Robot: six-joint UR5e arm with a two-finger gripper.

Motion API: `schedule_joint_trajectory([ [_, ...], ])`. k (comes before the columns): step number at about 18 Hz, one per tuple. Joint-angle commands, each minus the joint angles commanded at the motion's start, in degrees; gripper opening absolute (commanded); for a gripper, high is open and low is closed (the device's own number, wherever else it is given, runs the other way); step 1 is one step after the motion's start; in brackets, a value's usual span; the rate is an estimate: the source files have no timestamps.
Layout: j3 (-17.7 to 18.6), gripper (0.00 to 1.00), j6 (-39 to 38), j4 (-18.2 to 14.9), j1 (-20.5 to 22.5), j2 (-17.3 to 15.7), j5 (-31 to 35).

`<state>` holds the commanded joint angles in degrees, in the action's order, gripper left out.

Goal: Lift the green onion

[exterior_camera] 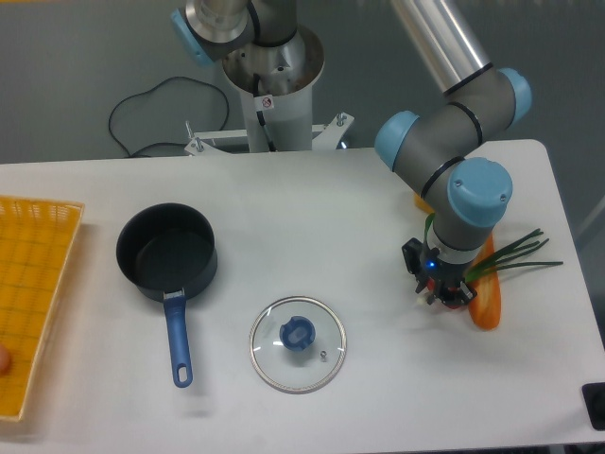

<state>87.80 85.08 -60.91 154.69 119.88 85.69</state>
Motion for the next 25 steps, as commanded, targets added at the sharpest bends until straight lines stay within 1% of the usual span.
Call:
schedule_joint_trajectory([
  [8, -0.17, 0.14, -1.23, 0.00, 0.09, -0.26, 0.00],
  [11, -0.35, 0.13, -1.32, 0.00, 0.17, -0.61, -0.17],
  [13, -0.53, 0.10, -1.32, 0.00, 0.18, -0.70, -0.26],
  [16, -0.79, 0.10, -2.37, 0.00, 0.26, -1.14, -0.35],
  [20, -0.79, 0.10, -3.07, -0.09, 0.61, -2.90, -2.54],
  [24, -1.58, 0.10, -7.20, -0.09, 0.62, -4.65, -5.01],
  [25, -1.67, 0.10, -7.82, -0.17, 0.53, -5.88, -5.53],
])
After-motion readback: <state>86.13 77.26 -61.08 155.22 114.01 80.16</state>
